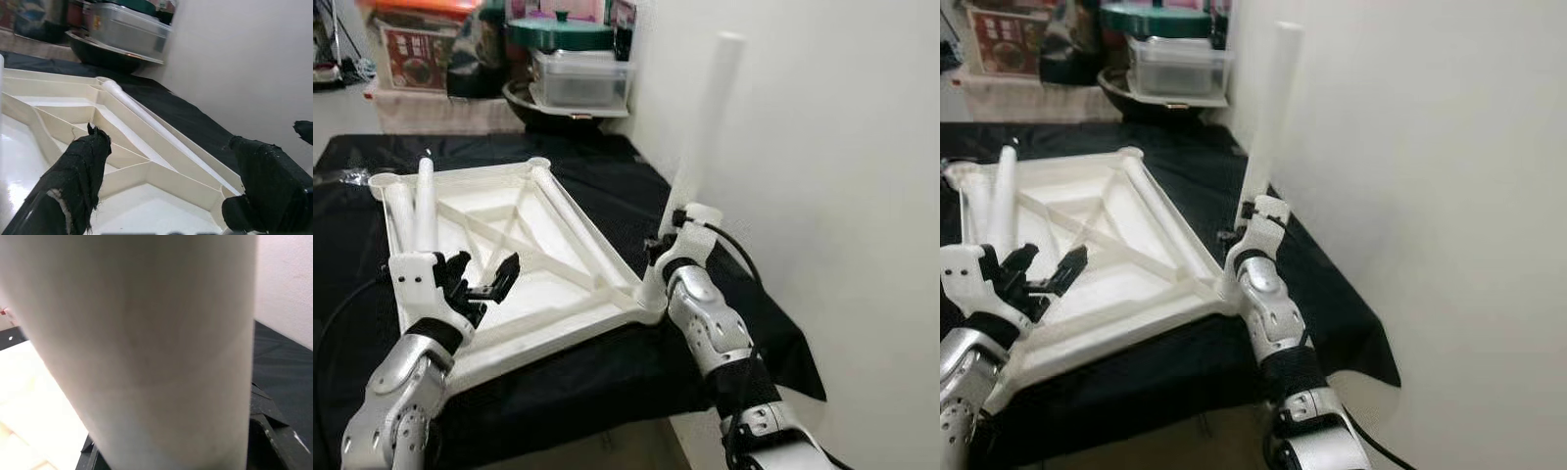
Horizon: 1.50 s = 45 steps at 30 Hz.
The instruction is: Building children table
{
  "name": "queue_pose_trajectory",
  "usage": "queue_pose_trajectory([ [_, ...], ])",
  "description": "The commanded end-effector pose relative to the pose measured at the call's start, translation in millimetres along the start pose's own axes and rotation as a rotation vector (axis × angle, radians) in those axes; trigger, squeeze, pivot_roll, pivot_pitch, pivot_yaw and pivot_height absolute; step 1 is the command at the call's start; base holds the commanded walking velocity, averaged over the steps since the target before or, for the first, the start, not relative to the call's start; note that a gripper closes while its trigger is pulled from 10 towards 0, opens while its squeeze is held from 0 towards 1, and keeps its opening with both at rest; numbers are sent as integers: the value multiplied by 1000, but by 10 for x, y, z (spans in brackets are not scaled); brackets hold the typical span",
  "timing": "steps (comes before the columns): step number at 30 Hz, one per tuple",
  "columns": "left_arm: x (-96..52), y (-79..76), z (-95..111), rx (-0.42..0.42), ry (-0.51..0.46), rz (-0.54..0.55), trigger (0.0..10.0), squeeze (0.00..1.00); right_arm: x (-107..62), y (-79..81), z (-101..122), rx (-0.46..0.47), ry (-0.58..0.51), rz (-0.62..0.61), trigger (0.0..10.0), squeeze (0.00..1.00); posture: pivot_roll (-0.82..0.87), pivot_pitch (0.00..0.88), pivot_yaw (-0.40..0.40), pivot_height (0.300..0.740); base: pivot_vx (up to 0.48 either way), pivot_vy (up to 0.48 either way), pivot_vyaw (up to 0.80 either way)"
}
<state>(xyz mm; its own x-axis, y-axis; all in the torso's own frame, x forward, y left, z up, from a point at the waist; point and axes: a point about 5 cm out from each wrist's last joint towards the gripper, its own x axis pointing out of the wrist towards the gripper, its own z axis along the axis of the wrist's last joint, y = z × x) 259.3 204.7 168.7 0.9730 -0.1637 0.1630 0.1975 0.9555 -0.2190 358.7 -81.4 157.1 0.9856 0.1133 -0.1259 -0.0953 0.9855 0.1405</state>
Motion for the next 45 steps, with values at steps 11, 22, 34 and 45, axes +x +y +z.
queue_pose_trajectory([
  [11, 23, -29, -28, -16, 6, -19, 10000, 0, -599, 769, 210, 105, -32, 1185, 10000, 0, 181, 0, -146, 714, 0, 0, 0],
  [22, 18, -39, -24, -19, 1, -18, 10000, 0, -731, 756, -24, -76, 72, 1336, 10000, 0, 189, 0, -151, 714, 0, 0, 0],
  [34, 5, -43, -13, -18, -2, -16, 10000, 0, 8, -78, -203, -18, 92, -12, 0, 0, 188, 0, -151, 714, 0, 0, 0],
  [45, 10, -20, -18, -11, 4, -12, 10000, 0, -12, 153, -198, -36, 89, 117, 10000, 0, 189, 0, -145, 714, 0, 0, 0],
])
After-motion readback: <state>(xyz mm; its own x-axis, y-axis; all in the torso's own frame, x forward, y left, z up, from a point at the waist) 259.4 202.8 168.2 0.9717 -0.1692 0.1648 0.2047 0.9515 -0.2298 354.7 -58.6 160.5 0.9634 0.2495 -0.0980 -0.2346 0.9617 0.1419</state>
